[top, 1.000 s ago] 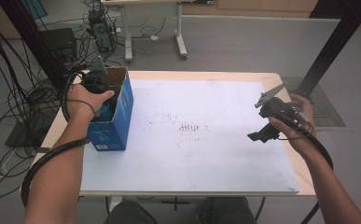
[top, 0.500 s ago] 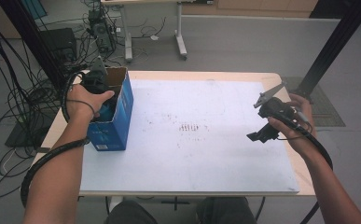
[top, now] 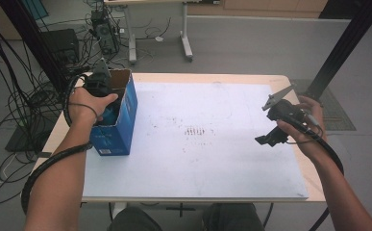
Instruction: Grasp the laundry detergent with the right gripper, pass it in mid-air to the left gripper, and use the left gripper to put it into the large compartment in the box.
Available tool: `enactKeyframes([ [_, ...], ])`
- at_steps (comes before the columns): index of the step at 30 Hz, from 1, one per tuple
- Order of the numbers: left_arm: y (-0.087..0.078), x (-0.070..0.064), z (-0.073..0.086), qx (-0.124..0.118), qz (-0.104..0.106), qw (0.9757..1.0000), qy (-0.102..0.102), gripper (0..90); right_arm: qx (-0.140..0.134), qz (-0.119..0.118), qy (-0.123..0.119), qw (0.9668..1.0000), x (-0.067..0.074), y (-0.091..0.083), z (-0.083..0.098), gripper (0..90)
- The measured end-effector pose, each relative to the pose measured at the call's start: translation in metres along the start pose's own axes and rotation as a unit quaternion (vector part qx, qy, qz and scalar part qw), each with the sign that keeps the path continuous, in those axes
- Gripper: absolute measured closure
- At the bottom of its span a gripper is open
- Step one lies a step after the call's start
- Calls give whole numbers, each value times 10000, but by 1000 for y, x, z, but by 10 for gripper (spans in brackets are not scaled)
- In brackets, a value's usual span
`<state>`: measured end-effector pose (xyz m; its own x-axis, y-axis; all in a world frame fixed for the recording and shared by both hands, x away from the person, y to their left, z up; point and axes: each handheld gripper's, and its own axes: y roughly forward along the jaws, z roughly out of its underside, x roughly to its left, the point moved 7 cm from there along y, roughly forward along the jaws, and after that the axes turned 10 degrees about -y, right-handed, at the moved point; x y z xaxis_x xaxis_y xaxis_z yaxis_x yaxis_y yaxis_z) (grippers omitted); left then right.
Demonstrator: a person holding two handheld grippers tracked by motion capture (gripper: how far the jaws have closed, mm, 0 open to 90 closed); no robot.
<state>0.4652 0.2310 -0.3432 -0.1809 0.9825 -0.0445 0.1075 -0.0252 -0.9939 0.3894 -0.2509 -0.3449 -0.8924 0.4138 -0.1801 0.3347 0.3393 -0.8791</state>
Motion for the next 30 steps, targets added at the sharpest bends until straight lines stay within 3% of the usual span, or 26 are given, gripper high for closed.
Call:
enactKeyframes([
  [30, 0, -2, 0, -26, -34, 10000, 41, 362, 17, 2, -19, 10000, 1, -1, 1, 41],
])
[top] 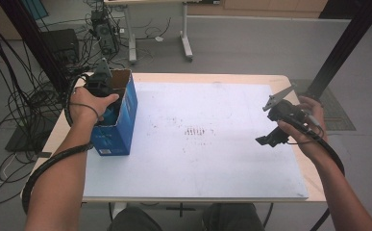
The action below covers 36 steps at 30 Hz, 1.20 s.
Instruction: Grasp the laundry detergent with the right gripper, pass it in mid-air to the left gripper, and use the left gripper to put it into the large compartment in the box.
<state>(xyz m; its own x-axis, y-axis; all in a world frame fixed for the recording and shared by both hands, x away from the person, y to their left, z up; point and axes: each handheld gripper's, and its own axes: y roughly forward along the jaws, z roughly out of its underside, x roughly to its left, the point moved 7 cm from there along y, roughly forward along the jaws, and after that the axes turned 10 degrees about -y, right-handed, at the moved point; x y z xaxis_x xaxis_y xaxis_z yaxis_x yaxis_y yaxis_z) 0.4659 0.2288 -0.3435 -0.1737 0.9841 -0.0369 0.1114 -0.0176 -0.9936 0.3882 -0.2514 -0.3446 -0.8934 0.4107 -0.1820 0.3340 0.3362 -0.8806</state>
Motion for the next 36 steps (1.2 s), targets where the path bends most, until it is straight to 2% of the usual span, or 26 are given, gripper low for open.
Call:
enactKeyframes([
  [22, 0, 0, 0, -5, -7, 10000, 16, 360, 30, -25, -27, 10000, 1, 1, -1, 41],
  [26, -1, 0, 1, -48, 9, 10000, 6, 329, 32, -40, -38, 10000, 1, 1, -2, 41],
  [30, -6, 1, 1, -82, 16, 10000, 20, 309, 24, -37, -54, 10000, 1, 1, -3, 41],
  [36, -20, -1, 2, -204, -102, 9997, 123, 288, -4, -15, -74, 10000, 1, -2, -4, 41],
])
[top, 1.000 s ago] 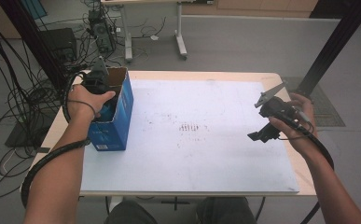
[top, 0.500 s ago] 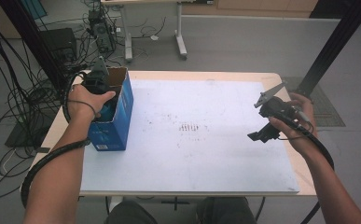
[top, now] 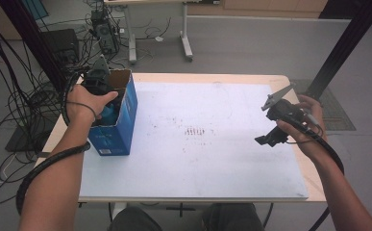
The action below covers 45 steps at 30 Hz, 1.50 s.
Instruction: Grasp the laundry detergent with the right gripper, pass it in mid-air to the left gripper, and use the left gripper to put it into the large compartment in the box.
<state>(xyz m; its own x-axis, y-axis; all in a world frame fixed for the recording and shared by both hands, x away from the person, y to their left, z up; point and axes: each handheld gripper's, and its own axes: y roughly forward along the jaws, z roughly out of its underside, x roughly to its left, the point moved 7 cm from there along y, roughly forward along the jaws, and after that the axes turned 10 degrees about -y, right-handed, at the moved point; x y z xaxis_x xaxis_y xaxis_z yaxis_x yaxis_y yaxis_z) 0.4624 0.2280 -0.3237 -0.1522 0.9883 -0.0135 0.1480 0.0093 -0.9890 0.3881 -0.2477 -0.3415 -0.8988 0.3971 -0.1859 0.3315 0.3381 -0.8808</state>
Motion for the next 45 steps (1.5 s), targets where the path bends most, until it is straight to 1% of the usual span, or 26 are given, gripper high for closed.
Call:
enactKeyframes([
  [1, -5, -1, 0, -29, -51, 10000, 64, 281, -10, 3, -11, 10000, 0, -1, -1, 40],
  [2, -5, -1, 0, -29, -51, 10000, 64, 277, -11, 7, -11, 10000, 0, -1, -1, 41],
  [4, -11, -2, 1, -53, -110, 9999, 95, 274, -23, 7, -15, 10000, 0, -1, -1, 41],
  [8, -23, -4, 3, -100, -169, 9996, 208, 257, -45, 26, 6, 10000, 0, -2, -2, 40],
  [9, -27, -4, 4, -118, -231, 9993, 261, 257, -45, 26, 6, 10000, 0, -2, -2, 40],
  [12, -38, -5, 6, -189, -300, 9988, 325, 250, -27, -32, 42, 10000, 0, -3, -2, 41],
  [13, -42, -6, 7, -221, -322, 9986, 347, 239, -12, -14, 45, 10000, -2, -3, -1, 40],
  [14, -48, -7, 7, -266, -313, 9985, 369, 239, -12, -14, 45, 10000, -2, -3, -1, 40],
  [16, -55, -11, 8, -281, -261, 9984, 419, 216, 0, -20, 66, 10000, -3, -3, -1, 41],
  [18, -63, -17, 7, -355, -244, 9979, 491, 205, 13, -15, 88, 10000, -4, -3, 0, 40],
  [21, -70, -31, 4, -431, -140, 9970, 632, 171, 19, -22, 114, 9999, -6, -3, -1, 40],
  [25, -72, -54, -3, -507, -126, 9954, 798, 137, 24, -12, 116, 9999, -8, -4, -4, 41],
  [27, -72, -67, -6, -533, -51, 9949, 859, 133, 28, 2, 90, 10000, -9, -5, -6, 41],
  [29, -70, -79, -9, -504, 35, 9940, 972, 129, 36, 27, 86, 10000, -10, -7, -7, 40],
  [31, -67, -91, -12, -510, 59, 9931, 1053, 129, 37, 60, 80, 9999, -11, -7, -7, 39],
  [34, -64, -107, -16, -479, 131, 9921, 1152, 124, 79, -11, 18, 10000, -11, -5, -8, 42],
  [36, -62, -114, -19, -496, 140, 9915, 1196, 122, 96, -15, 25, 9999, -12, -5, -8, 41],
  [38, -60, -121, -23, -507, 195, 9913, 1201, 119, 114, -28, 6, 9999, -13, -4, -8, 41],
  [43, -54, -129, -29, -472, 255, 9922, 1122, 118, 127, -18, -56, 9999, -12, -4, -10, 41],
  [45, -52, -131, -31, -461, 295, 9924, 1105, 118, 190, -60, -61, 9998, -12, -3, -8, 42],
])
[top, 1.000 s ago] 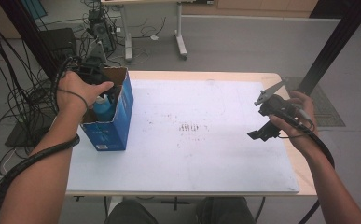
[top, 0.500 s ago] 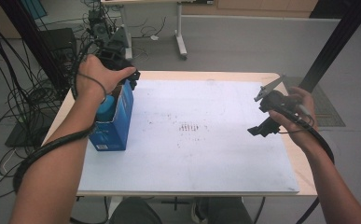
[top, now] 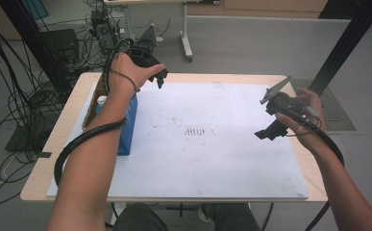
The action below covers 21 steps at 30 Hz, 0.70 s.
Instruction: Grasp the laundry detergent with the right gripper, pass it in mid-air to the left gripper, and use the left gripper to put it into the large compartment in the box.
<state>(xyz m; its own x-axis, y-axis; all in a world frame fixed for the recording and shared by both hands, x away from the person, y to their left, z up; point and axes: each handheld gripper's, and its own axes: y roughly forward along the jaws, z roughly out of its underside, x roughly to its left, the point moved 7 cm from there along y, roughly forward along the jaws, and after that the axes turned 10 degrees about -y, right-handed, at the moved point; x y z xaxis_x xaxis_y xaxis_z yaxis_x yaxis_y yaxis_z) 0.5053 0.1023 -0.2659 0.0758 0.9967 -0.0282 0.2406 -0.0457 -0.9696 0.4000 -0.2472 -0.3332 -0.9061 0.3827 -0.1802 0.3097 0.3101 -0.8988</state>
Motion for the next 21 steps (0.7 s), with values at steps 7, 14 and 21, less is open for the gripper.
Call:
enactKeyframes([
  [7, 7, -5, -4, 31, 81, 10000, -2, 118, 107, -41, 20, 9999, -1, 3, 4, 41],
  [14, 10, -8, -6, 40, 70, 10000, 21, 118, 113, -49, -16, 9999, 0, 5, 3, 41],
  [21, 11, -7, -4, 48, 57, 10000, 35, 119, 121, -42, -23, 9999, 0, 3, 3, 41],
])
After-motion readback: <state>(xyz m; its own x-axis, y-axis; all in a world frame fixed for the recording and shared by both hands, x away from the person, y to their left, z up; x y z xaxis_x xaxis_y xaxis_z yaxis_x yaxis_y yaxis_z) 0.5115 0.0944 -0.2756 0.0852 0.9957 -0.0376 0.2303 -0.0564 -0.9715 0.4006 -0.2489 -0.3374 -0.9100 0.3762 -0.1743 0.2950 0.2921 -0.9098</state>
